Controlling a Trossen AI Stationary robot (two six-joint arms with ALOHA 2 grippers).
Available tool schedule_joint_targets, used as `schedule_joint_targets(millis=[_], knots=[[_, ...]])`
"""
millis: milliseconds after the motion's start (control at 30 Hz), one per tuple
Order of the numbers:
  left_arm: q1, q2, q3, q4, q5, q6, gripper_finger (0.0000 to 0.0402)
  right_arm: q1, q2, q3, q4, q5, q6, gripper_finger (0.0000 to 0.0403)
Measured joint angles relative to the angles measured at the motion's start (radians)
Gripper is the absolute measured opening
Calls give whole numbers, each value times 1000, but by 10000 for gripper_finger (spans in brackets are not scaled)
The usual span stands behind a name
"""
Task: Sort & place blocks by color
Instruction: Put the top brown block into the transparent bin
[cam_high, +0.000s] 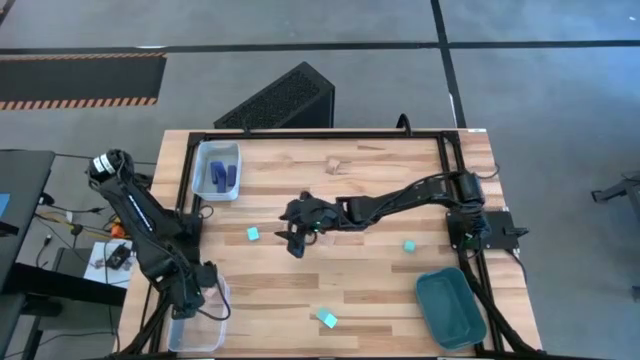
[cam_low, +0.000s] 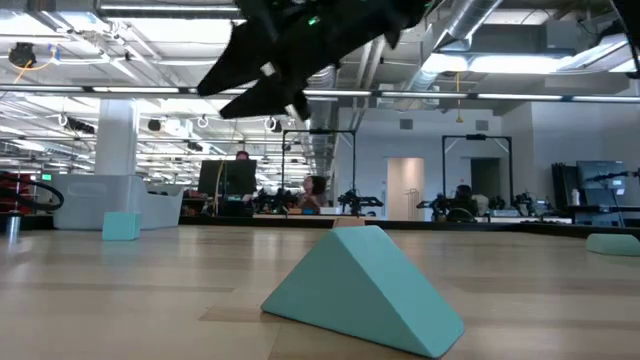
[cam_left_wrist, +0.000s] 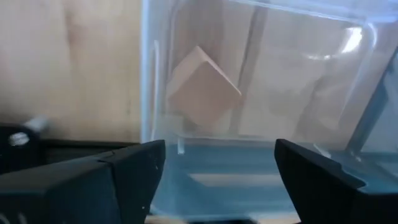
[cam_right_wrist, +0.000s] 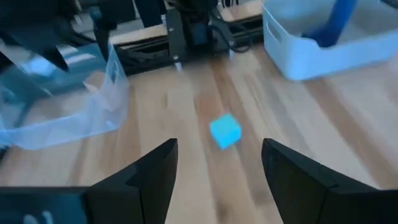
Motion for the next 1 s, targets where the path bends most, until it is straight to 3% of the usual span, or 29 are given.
schedule_joint_targets(millis=[167,467,767,1000], knots=[[1,-79,74,-112,-105,-58,292,-13,114,173,-58,-6,-172,271],[2,-246,123,-160,-420,-355,286,-73,361,528,-236,-126,-226,316],[2,-253,123,-276,-326,-515,286,-105,581,848,-416,-215,-299,330],[2,-253,123,-276,-316,-583,286,-123,624,859,-449,-258,-302,327]])
